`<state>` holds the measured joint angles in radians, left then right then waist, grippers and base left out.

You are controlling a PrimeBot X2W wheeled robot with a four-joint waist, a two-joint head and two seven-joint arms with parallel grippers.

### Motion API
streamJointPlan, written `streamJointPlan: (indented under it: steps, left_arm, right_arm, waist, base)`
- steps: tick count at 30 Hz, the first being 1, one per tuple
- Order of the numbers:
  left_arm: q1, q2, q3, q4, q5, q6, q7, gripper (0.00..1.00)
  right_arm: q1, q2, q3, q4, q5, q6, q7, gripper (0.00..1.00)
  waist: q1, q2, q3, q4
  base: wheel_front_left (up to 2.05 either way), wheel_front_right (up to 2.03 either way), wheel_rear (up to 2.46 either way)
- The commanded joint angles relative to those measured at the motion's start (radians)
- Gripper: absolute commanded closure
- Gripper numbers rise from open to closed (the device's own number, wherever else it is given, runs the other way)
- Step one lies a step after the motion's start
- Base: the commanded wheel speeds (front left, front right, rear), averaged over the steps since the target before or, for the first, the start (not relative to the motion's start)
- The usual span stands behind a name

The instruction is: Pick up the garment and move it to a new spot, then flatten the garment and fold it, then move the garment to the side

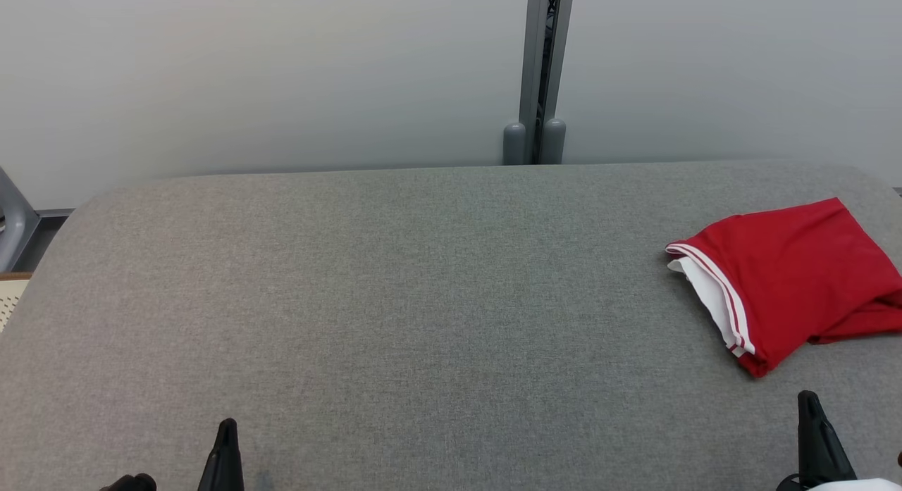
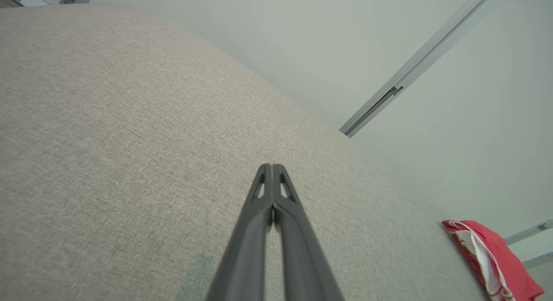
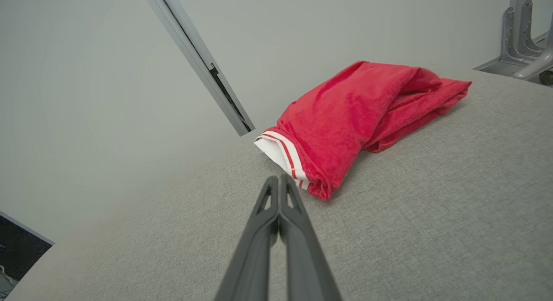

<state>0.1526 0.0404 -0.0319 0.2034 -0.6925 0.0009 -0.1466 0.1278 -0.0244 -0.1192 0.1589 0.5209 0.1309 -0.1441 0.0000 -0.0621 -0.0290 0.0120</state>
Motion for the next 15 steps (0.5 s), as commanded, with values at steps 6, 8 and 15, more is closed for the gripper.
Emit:
streamJointPlan:
  steps: [6,8,15]
  left_arm:
    - [-0.054,0.005,0.02,-0.017,-0.095,-0.007,0.025,1.0]
    - [-0.063,0.005,0.025,-0.017,-0.121,-0.008,0.033,1.0]
    - [-0.089,0.006,0.039,-0.018,-0.208,-0.011,0.058,1.0]
  right_arm:
    - [-0.049,-0.013,-0.002,0.005,0.114,0.0,0.026,1.0]
    - [-0.057,-0.013,-0.002,0.01,0.145,0.0,0.034,1.0]
    - [-0.086,-0.016,-0.002,0.025,0.248,0.0,0.058,1.0]
  waist:
    - [0.0,-0.0002,0.005,-0.001]
    - [0.0,-0.0002,0.007,-0.001]
    - [0.0,-0.0002,0.013,-0.002]
  base:
    - [0.0,0.0,0.0]
    - [0.0,0.0,0.0]
    - [0.0,0.0,0.0]
